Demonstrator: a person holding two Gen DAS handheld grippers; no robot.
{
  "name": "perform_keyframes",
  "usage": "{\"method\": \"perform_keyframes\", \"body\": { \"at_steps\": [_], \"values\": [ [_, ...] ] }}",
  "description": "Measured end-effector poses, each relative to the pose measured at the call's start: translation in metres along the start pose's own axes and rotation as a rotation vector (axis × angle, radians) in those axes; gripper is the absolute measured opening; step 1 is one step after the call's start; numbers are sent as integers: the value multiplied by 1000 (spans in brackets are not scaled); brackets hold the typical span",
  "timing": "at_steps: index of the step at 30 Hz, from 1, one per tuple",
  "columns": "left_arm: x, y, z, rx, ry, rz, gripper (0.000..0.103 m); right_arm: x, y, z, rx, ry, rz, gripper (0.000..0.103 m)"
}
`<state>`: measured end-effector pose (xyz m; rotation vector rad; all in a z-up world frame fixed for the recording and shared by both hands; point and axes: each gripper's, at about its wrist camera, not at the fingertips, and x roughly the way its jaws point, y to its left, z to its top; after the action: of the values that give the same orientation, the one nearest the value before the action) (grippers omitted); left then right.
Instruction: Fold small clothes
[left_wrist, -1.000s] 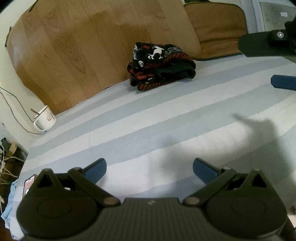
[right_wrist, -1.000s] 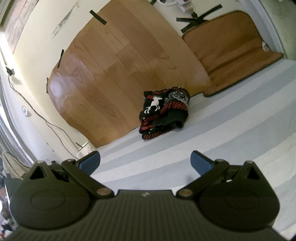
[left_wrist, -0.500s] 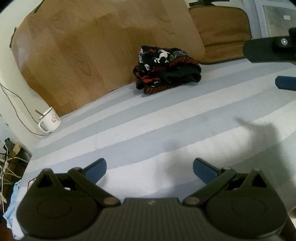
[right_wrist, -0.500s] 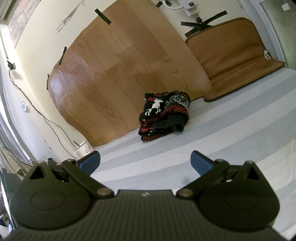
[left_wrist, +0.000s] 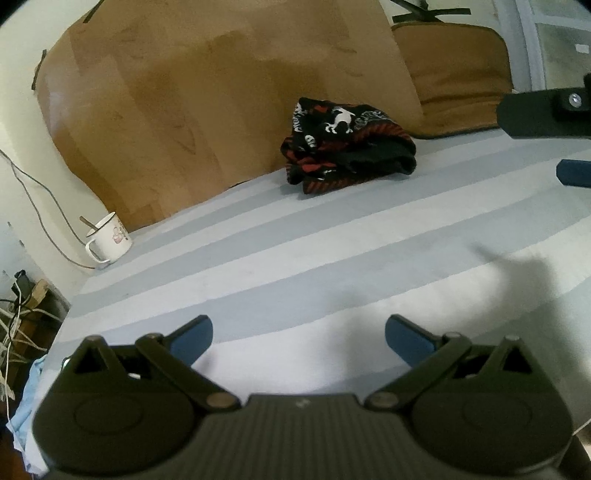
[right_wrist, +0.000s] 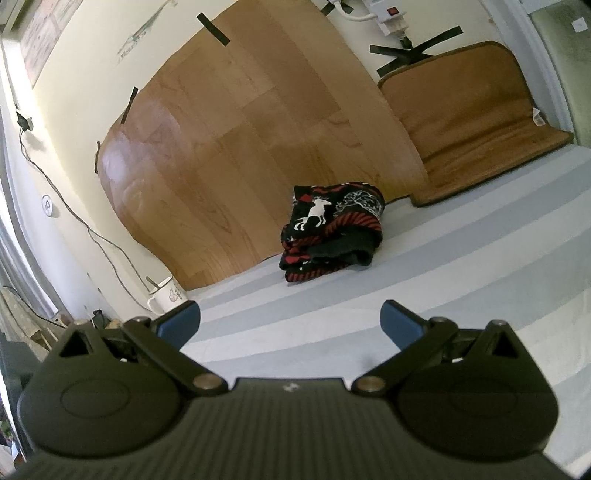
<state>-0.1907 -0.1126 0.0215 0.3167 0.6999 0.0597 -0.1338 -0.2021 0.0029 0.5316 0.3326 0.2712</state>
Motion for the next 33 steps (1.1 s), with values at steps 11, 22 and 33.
{"method": "perform_keyframes", "body": {
  "at_steps": [11, 22, 33],
  "values": [
    [2, 11, -3, -33, -2, 8, 103, 7, 7, 0, -15, 17, -2, 103],
    [6, 16, -5, -54, 0, -3, 103, 13, 15, -1, -38, 28, -4, 103],
    [13, 19, -8, -68, 12, -12, 103, 18, 19, -3, -37, 42, -13, 103]
  ]
}}
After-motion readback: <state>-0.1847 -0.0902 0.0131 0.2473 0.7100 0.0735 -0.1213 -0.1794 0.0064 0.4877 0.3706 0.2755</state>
